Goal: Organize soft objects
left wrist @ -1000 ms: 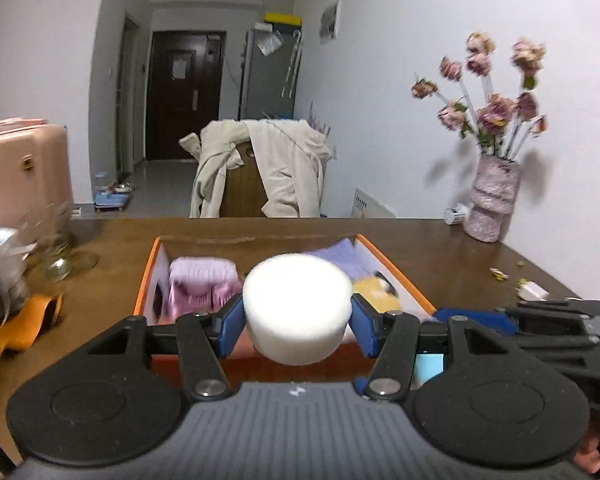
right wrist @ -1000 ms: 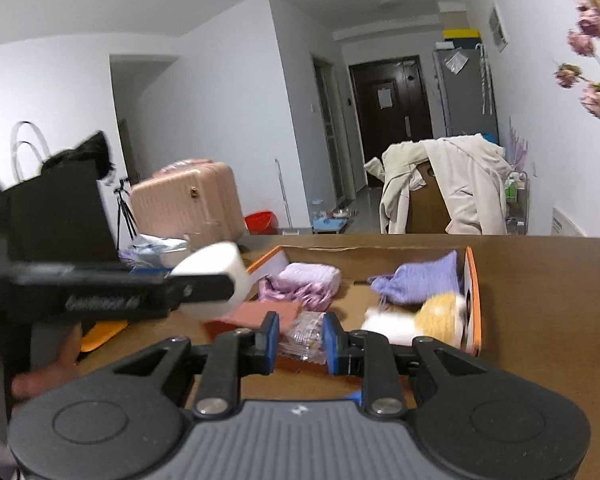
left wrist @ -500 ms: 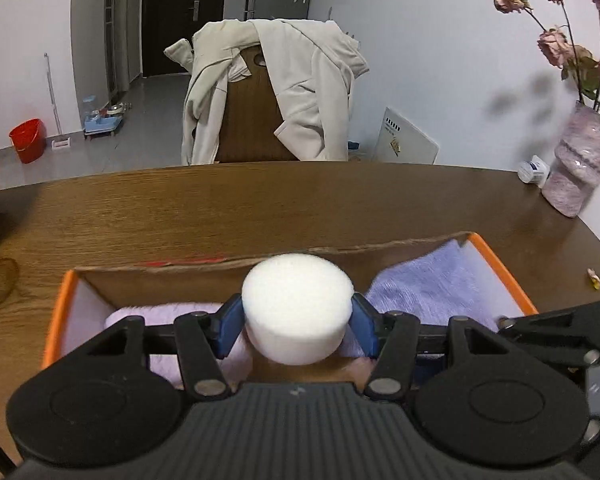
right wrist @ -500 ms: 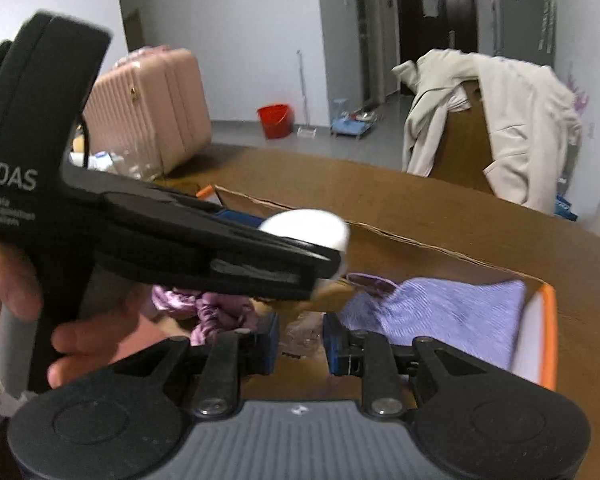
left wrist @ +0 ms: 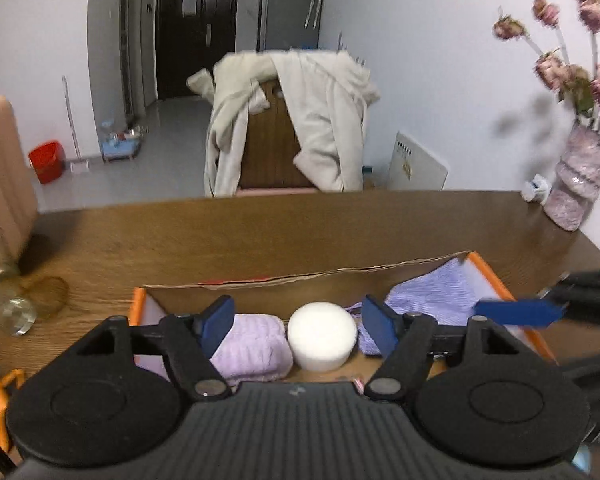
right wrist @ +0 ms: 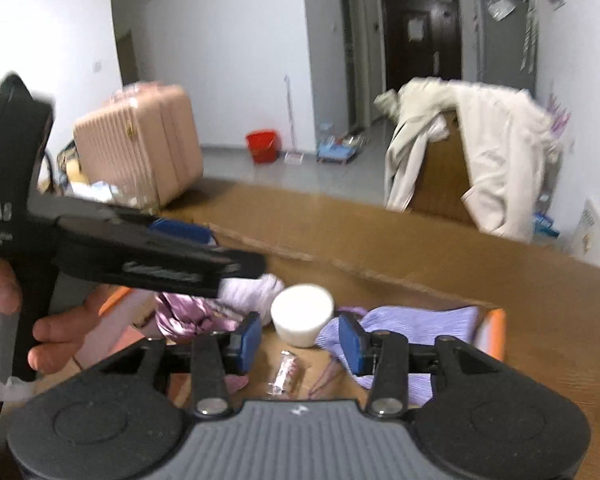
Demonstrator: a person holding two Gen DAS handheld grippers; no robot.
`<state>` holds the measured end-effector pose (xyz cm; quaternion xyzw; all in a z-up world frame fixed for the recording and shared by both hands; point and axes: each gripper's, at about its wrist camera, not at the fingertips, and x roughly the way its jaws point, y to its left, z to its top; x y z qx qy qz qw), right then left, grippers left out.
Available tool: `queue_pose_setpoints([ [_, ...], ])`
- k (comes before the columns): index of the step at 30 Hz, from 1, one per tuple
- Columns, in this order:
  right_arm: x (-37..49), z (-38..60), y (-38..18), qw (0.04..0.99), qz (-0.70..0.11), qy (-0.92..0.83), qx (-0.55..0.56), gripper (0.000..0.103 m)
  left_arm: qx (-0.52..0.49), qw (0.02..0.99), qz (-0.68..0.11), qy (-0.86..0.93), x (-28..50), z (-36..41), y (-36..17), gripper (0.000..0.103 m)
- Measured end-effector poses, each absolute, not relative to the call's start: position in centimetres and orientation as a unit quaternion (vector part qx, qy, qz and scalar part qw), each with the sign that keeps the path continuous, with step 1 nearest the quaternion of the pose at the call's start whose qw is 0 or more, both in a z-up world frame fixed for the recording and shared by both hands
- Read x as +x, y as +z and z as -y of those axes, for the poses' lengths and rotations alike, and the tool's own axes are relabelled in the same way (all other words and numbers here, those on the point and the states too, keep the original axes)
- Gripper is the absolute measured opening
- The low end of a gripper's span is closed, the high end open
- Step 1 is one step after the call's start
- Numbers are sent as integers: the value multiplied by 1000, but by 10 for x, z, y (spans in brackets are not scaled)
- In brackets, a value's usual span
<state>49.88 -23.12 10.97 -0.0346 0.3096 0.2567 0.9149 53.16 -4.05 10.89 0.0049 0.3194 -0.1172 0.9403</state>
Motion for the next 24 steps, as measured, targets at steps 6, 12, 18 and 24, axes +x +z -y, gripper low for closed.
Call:
queue_pose_setpoints([
  [6,418,275,148,934,-268,235,-33,51,19,955,-275,-107,443,35,145,76],
  [12,331,303,146,952,-236,191,-29,59,40,973,-217,-70,332,37,143,83],
  [18,250,315,113,959,-224,173,-2,61,14,977,-205,-62,236,46,105,85],
  [24,188,322,71,955,-237,167,58,62,-5,970,-232,-72,176,57,72,85],
])
